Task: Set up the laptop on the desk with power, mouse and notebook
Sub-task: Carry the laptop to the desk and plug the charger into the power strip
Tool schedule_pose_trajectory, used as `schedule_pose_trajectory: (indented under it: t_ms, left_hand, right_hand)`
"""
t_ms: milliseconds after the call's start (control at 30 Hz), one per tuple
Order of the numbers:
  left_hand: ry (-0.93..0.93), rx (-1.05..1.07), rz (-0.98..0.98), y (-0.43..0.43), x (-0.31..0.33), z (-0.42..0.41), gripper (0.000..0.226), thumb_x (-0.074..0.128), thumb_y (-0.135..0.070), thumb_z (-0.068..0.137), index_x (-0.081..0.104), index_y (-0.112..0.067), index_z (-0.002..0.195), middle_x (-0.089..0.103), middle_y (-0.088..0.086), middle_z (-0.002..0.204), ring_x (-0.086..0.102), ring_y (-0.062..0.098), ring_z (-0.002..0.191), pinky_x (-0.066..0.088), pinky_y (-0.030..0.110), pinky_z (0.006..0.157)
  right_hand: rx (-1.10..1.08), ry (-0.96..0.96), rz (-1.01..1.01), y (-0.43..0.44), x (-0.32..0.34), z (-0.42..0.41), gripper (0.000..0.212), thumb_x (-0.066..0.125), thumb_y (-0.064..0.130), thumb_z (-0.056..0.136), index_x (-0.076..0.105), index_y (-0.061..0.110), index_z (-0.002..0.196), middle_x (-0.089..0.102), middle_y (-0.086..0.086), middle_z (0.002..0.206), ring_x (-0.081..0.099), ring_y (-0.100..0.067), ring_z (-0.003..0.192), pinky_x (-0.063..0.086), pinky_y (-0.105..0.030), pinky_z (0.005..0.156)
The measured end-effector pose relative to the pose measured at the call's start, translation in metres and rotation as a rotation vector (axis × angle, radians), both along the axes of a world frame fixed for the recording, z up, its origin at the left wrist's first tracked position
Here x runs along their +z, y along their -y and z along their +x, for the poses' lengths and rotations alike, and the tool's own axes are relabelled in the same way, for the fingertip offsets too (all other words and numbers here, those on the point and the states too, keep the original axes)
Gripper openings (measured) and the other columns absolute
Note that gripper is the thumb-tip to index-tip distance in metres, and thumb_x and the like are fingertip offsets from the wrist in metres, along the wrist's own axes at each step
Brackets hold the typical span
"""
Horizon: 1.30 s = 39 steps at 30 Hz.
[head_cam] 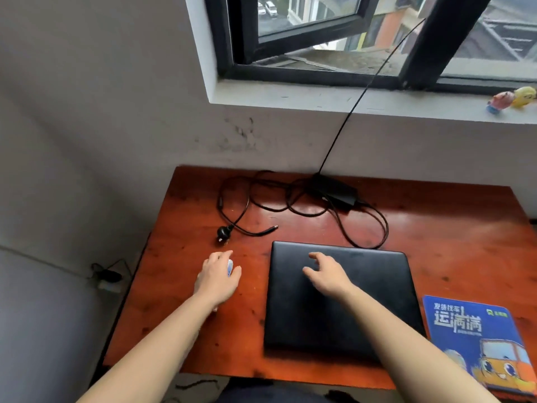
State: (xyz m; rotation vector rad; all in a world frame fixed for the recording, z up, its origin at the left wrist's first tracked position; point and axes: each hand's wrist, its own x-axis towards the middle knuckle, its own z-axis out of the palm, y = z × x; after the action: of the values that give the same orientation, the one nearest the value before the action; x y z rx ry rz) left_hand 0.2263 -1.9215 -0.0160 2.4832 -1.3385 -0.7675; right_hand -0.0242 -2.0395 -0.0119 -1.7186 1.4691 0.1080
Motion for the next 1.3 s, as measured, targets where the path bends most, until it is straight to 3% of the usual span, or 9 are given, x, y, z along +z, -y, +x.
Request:
schedule_pose_trajectory:
  t_ms: [133,233,333,433,600,733,833,1033,1300]
  left_hand:
    - [-0.031,-0.173,-0.013,0.031,-0.013,0.014,0.057,0.053,-0.037,0.096,0.037,-0.023,0.149,0.031,0.003,0.156,0.03,0.024,0.143,0.036,0.043,0.111]
    - [-0.035,-0.24,-0.019,0.058,-0.021,0.017,0.057,0.055,-0.029,0.096,0.036,-0.022,0.15,0.032,0.002,0.156,0.029,0.024,0.144,0.034,0.043,0.113]
    - [-0.025,-0.256,-0.026,0.086,-0.028,0.014,0.058,0.056,-0.023,0.095,0.037,-0.02,0.149,0.036,0.002,0.154,0.032,0.023,0.142,0.033,0.041,0.114]
    - [0.048,-0.295,-0.028,0.114,-0.039,0.007,0.062,0.057,-0.02,0.094,0.033,-0.019,0.151,0.037,0.003,0.154,0.031,0.024,0.142,0.034,0.042,0.113]
    - [0.129,-0.277,0.042,0.133,-0.059,-0.003,0.059,0.058,-0.028,0.095,0.037,-0.018,0.149,0.046,0.007,0.145,0.039,0.027,0.134,0.039,0.043,0.106]
    - [0.125,-0.28,-0.003,0.134,-0.066,-0.004,0.031,0.062,-0.032,0.093,0.064,-0.024,0.123,0.058,0.003,0.116,0.047,0.027,0.113,0.044,0.042,0.09]
    - [0.098,-0.266,-0.01,0.115,-0.067,-0.001,0.021,0.061,-0.031,0.094,0.068,-0.024,0.113,0.058,0.003,0.106,0.049,0.026,0.104,0.043,0.042,0.084]
    - [0.123,-0.309,-0.101,0.073,-0.066,0.005,0.021,0.062,-0.025,0.095,0.072,-0.019,0.113,0.06,0.004,0.102,0.053,0.026,0.101,0.046,0.041,0.074]
    - [0.148,-0.252,-0.134,0.069,-0.067,-0.005,0.022,0.062,-0.032,0.094,0.071,-0.02,0.111,0.066,0.001,0.103,0.053,0.026,0.105,0.044,0.04,0.079]
  right_hand:
    - [0.058,-0.113,-0.055,-0.012,-0.014,0.022,0.069,0.058,0.039,0.092,0.031,0.021,0.153,0.03,-0.01,0.158,0.029,-0.029,0.144,0.032,-0.042,0.115]
    - [0.122,-0.214,-0.074,-0.017,-0.02,0.026,0.089,0.062,0.057,0.086,0.019,0.026,0.158,0.009,-0.01,0.167,0.007,-0.032,0.152,0.019,-0.047,0.121]
    - [0.26,-0.349,-0.046,-0.017,-0.026,0.019,0.114,0.064,0.074,0.072,0.001,0.035,0.159,-0.016,-0.006,0.167,-0.014,-0.038,0.151,0.005,-0.058,0.121]
    - [0.355,-0.429,-0.035,-0.016,-0.036,0.015,0.133,0.07,0.08,0.062,-0.015,0.038,0.156,-0.033,-0.004,0.161,-0.027,-0.04,0.147,0.0,-0.063,0.119]
    - [0.378,-0.454,-0.086,-0.015,-0.045,0.017,0.137,0.071,0.08,0.059,-0.015,0.037,0.156,-0.034,-0.006,0.161,-0.026,-0.043,0.147,0.004,-0.066,0.118]
    - [0.372,-0.453,-0.086,-0.013,-0.05,0.014,0.136,0.071,0.081,0.058,-0.014,0.037,0.156,-0.033,-0.006,0.161,-0.025,-0.045,0.146,0.004,-0.067,0.117]
    - [0.382,-0.468,-0.075,-0.013,-0.05,0.012,0.137,0.071,0.081,0.058,-0.014,0.036,0.156,-0.031,-0.007,0.162,-0.023,-0.046,0.147,0.006,-0.067,0.117]
    - [0.374,-0.476,-0.072,-0.014,-0.049,0.015,0.138,0.072,0.082,0.056,-0.012,0.036,0.156,-0.03,-0.006,0.162,-0.021,-0.046,0.147,0.007,-0.068,0.117]
    - [0.382,-0.48,-0.078,-0.014,-0.049,0.016,0.139,0.071,0.083,0.055,-0.013,0.037,0.156,-0.029,-0.006,0.162,-0.02,-0.046,0.148,0.008,-0.067,0.117]
